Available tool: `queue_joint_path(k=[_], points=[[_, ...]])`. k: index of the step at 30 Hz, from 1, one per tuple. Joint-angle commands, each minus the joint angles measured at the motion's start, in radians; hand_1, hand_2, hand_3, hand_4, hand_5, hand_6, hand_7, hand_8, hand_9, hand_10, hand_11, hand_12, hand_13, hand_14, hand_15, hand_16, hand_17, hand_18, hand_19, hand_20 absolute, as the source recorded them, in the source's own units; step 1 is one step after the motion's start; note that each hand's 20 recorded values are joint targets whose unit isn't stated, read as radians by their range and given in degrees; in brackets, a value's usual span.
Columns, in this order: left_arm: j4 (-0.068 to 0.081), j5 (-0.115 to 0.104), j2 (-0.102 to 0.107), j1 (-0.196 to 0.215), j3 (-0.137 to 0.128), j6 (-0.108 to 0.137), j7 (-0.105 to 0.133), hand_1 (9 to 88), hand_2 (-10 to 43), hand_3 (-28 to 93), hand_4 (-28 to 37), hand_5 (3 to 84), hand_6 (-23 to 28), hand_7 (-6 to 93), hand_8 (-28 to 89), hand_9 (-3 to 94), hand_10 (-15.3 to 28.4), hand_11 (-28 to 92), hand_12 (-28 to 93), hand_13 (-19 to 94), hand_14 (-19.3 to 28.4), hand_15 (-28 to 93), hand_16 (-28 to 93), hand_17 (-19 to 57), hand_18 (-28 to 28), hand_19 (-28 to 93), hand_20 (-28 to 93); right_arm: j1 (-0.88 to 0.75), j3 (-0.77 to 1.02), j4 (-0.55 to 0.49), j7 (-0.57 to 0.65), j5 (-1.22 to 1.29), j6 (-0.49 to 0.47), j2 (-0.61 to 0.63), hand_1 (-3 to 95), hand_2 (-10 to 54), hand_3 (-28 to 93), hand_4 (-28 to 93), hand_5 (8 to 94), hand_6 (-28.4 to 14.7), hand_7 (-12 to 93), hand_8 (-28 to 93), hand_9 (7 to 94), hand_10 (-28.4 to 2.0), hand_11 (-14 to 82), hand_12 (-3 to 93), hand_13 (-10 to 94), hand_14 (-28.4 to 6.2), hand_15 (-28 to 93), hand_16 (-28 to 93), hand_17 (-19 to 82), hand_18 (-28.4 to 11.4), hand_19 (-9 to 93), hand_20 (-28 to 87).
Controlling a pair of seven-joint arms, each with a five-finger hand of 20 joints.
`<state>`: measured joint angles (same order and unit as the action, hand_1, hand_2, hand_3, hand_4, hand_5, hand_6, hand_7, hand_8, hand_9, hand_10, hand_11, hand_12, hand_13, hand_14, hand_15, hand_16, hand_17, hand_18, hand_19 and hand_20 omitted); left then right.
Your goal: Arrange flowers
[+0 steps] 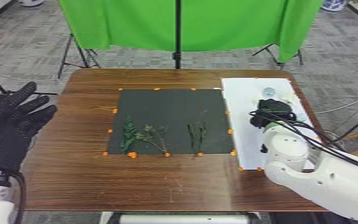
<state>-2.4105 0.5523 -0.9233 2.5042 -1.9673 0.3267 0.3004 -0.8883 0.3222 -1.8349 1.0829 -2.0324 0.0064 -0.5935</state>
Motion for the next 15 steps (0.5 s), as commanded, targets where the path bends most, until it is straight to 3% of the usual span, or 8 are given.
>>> queue_joint_path(k=[1, 3, 7, 12, 15], points=[[0.019, -0.016, 0.004, -0.021, 0.033, -0.006, 0.005, 17.6, 9.0, 76, -28.3, 36.0, 9.1, 12.0, -8, 30.1, 19.4, 27, 11, 22, 27.2, 55, -10, -10.3, 23.9, 55, 11, 0.022, -0.032, 0.052, -0.013, 0.004, 0.000, -0.043, 37.9, -8.6, 79, -24, 54.8, -4.2, 19, -12, 63.9, -19.0, 23.0, 15.2, 68, -11.0, 71, 12, 39, -22.0, 93, 8], [0.024, -0.011, 0.004, -0.038, 0.041, -0.012, -0.006, 17.6, 9.0, 76, -28.3, 36.1, 9.2, 12.0, -8, 30.2, 19.3, 27, 12, 22, 27.2, 55, -10, -10.2, 23.9, 55, 11, 0.019, -0.031, 0.063, -0.017, 0.012, 0.004, -0.050, 39.8, -8.9, 79, -24, 57.5, -3.3, 20, -12, 67.2, -17.2, 24.8, 15.7, 69, -10.1, 71, 13, 40, -21.5, 93, 9], [0.028, -0.014, 0.012, -0.053, 0.061, -0.009, -0.002, 17.7, 9.1, 76, -28.3, 36.2, 9.2, 12.0, -8, 30.2, 19.4, 27, 12, 22, 27.3, 55, -10, -10.1, 23.8, 55, 11, 0.027, -0.054, 0.085, -0.008, 0.005, 0.037, -0.055, 43.5, -9.3, 79, -26, 62.3, -2.1, 23, -9, 72.4, -14.9, 25.8, 16.9, 72, -8.6, 69, 14, 41, -20.6, 93, 10], [0.025, -0.016, 0.017, -0.053, 0.063, -0.005, 0.004, 17.7, 9.1, 76, -28.3, 36.2, 9.3, 12.1, -8, 30.2, 19.4, 27, 11, 23, 27.2, 55, -10, -10.1, 23.7, 55, 11, 0.031, -0.069, 0.096, -0.002, -0.003, 0.082, -0.052, 55.3, -9.5, 74, -28, 71.3, -1.3, 35, 1, 85.0, -8.9, 14.4, 33.8, 78, -5.3, 68, 17, 44, -18.8, 93, 17], [0.022, -0.013, 0.017, -0.051, 0.060, -0.007, 0.004, 17.8, 9.2, 76, -28.3, 36.2, 9.3, 12.2, -8, 30.3, 19.5, 27, 12, 23, 27.2, 55, -10, -10.0, 23.7, 55, 12, 0.033, -0.076, 0.092, 0.001, -0.025, 0.115, -0.047, 57.3, -9.5, 74, -28, 73.9, -0.6, 38, 2, 87.0, -8.1, 15.1, 35.2, 79, -4.6, 68, 18, 45, -18.3, 93, 20]])
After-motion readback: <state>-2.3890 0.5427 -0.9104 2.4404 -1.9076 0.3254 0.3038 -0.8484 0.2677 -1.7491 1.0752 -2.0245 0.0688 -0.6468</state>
